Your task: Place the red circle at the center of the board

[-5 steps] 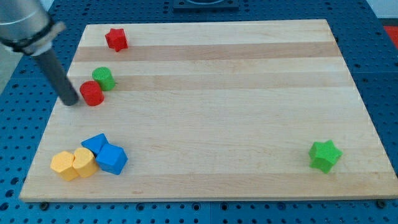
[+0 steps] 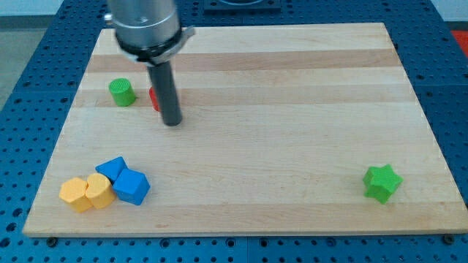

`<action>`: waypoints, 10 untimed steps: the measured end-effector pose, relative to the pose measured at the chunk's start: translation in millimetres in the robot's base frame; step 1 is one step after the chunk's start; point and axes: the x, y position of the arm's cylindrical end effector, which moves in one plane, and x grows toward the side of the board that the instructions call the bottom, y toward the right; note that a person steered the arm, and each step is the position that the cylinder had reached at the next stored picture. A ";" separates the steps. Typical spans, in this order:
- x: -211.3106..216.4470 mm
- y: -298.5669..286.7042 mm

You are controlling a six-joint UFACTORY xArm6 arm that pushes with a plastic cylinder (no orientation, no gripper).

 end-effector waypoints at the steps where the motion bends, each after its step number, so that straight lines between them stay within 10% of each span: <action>1: 10.8 -27.2; 3: -61.5 -34.8; 6: -60.9 34.3; 10: -90.6 -14.9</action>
